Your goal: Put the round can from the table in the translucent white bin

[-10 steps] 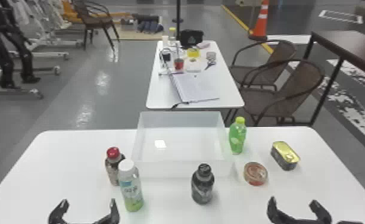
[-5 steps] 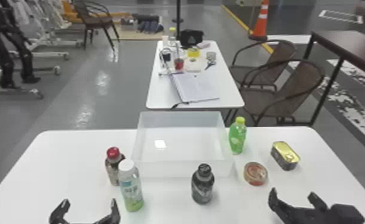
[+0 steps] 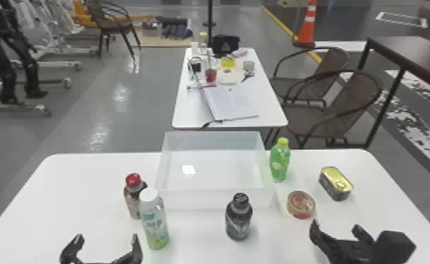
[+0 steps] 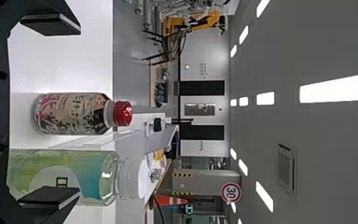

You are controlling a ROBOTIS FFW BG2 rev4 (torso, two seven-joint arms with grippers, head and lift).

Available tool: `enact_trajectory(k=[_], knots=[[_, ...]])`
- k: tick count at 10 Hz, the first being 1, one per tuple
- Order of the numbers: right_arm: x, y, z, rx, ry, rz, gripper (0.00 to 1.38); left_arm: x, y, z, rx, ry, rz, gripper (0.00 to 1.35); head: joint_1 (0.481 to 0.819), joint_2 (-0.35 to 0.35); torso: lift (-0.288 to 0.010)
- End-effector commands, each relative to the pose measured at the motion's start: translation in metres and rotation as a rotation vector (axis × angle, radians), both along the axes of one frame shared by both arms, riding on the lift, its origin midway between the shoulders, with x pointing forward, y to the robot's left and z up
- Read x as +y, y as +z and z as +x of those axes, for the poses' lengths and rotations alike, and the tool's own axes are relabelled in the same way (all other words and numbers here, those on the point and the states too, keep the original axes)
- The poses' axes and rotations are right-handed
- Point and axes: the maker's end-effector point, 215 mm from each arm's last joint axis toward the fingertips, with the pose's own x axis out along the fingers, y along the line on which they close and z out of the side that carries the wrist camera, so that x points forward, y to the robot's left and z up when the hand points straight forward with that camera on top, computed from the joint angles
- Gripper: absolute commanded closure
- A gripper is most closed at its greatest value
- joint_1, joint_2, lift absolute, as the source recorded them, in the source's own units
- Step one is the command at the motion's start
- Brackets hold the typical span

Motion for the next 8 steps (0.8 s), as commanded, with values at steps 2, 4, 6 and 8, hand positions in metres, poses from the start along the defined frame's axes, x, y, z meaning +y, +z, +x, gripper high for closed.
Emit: enact_trajectory(k=[2,4,6,8], knots=[[0.01,-0.009,0.014,0.027,0.023,0.01,0.1,-0.001,-0.001,0.002,0.0,0.0,-0.005,0.09,0.549,0.0,-0.1],[0.015,-0.016,0.02,0.053,0.035,0.013,0.1,-0.001,-0.001,0.003,0.0,-0.001,-0.008,0.09,0.549,0.0,-0.1],[0.018,-0.024,0.022,0.092,0.044,0.026,0.1,0.0,-0.002,0.003,0.001,0.0,-0.014,0.09,0.549,0.0,-0.1],[0.021,-0.029,0.029,0.135,0.056,0.031,0.1,-0.001,-0.003,0.003,0.003,0.0,-0.017,0.09,0.549,0.0,-0.1]])
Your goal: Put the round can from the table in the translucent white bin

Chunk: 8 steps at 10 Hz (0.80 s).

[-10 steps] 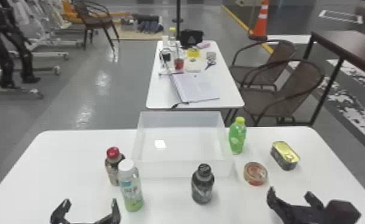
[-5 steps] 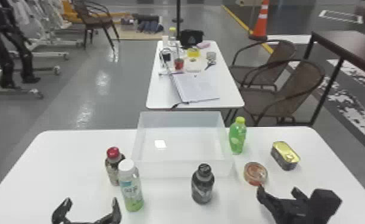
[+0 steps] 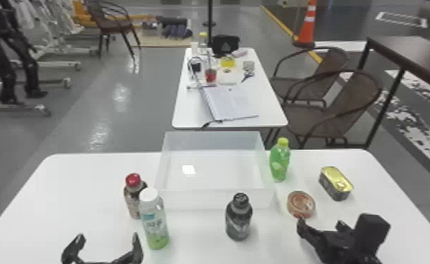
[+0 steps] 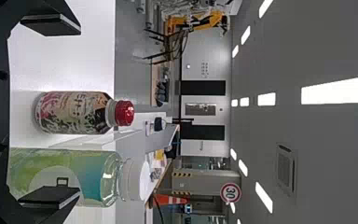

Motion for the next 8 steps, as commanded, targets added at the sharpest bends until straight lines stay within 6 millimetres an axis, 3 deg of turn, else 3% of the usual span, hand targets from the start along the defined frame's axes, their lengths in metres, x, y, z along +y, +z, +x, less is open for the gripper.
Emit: enact_trajectory(k=[1,8], knots=[[0.0,0.0,0.007,0.021,0.008,0.001,0.1,-0.001,-0.001,0.0,0.002,0.0,-0.003,0.1,0.549,0.0,-0.1],[0.013,-0.011,0.03,0.067,0.079,-0.026,0.1,-0.003,-0.002,0.002,-0.001,-0.004,-0.019,0.1,0.549,0.0,-0.1]])
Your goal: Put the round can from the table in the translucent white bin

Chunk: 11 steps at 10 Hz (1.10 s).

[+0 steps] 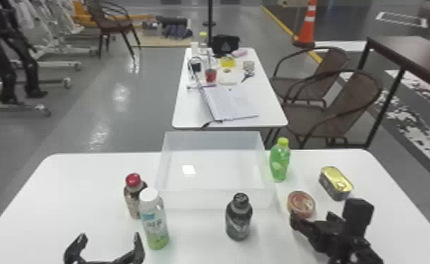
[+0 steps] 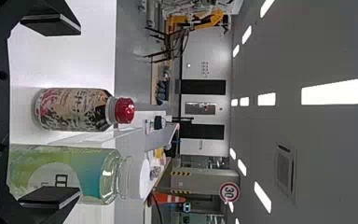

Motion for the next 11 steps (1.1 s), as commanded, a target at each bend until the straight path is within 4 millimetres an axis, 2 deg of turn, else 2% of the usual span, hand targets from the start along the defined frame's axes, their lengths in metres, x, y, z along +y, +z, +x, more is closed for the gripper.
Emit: enact_trajectory(k=[1,8,11], knots=[[0.0,-0.001,0.005,0.003,0.004,-0.013,0.1,-0.001,0.0,0.0,0.0,-0.001,-0.006,0.1,0.549,0.0,-0.1],[0.007,-0.001,0.021,0.011,0.043,-0.05,0.1,-0.002,0.001,0.002,-0.014,-0.007,-0.024,0.1,0.549,0.0,-0.1],[0.003,-0.004,0.023,0.019,0.046,-0.069,0.1,-0.002,0.001,0.001,-0.016,-0.008,-0.031,0.1,0.549,0.0,-0.1]])
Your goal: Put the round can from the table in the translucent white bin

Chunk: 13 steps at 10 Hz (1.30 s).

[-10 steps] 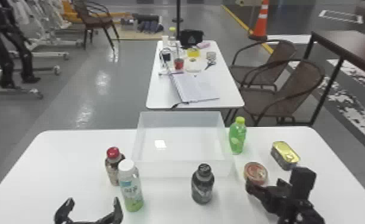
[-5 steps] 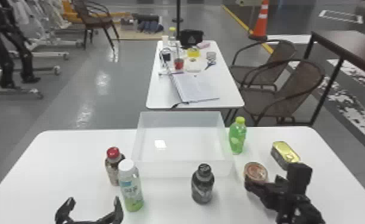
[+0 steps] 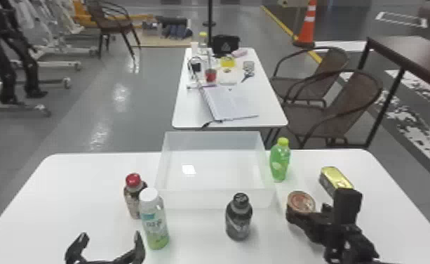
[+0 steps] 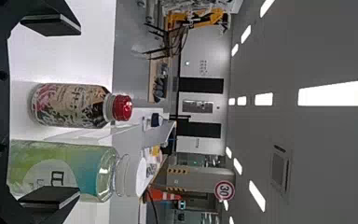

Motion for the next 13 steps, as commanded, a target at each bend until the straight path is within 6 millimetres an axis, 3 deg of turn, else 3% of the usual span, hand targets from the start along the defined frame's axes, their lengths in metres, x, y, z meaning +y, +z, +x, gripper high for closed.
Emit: enact_trajectory(k=[1,4,5,6,9,10,11,13], knots=[[-0.003,-0.003,0.0,0.006,-0.001,-0.006,0.1,0.0,-0.002,0.0,0.002,0.003,-0.008,0.1,0.549,0.0,-0.1],[-0.004,-0.005,0.006,-0.001,0.008,-0.012,0.11,0.0,-0.001,0.0,-0.003,-0.001,-0.022,0.1,0.549,0.0,-0.1],[-0.001,-0.005,0.009,-0.004,0.025,-0.009,0.25,-0.001,-0.002,0.0,-0.002,-0.004,-0.025,0.1,0.549,0.0,-0.1],[0.003,-0.001,0.013,-0.015,0.042,-0.032,0.55,-0.001,-0.002,0.001,-0.002,-0.008,-0.029,0.1,0.549,0.0,-0.1],[0.01,-0.005,0.012,-0.002,0.057,-0.034,0.72,-0.002,-0.005,0.001,0.005,-0.013,-0.037,0.1,0.549,0.0,-0.1],[0.011,-0.005,0.008,-0.005,0.051,-0.016,0.72,-0.003,-0.004,0.002,0.002,-0.015,-0.036,0.1,0.549,0.0,-0.1],[0.013,0.009,0.008,-0.035,0.05,-0.007,0.72,-0.002,-0.004,0.002,0.002,-0.017,-0.036,0.1,0.549,0.0,-0.1],[0.012,0.067,0.011,-0.136,0.06,0.0,0.72,-0.004,-0.004,0.003,0.005,-0.019,-0.039,0.1,0.549,0.0,-0.1]])
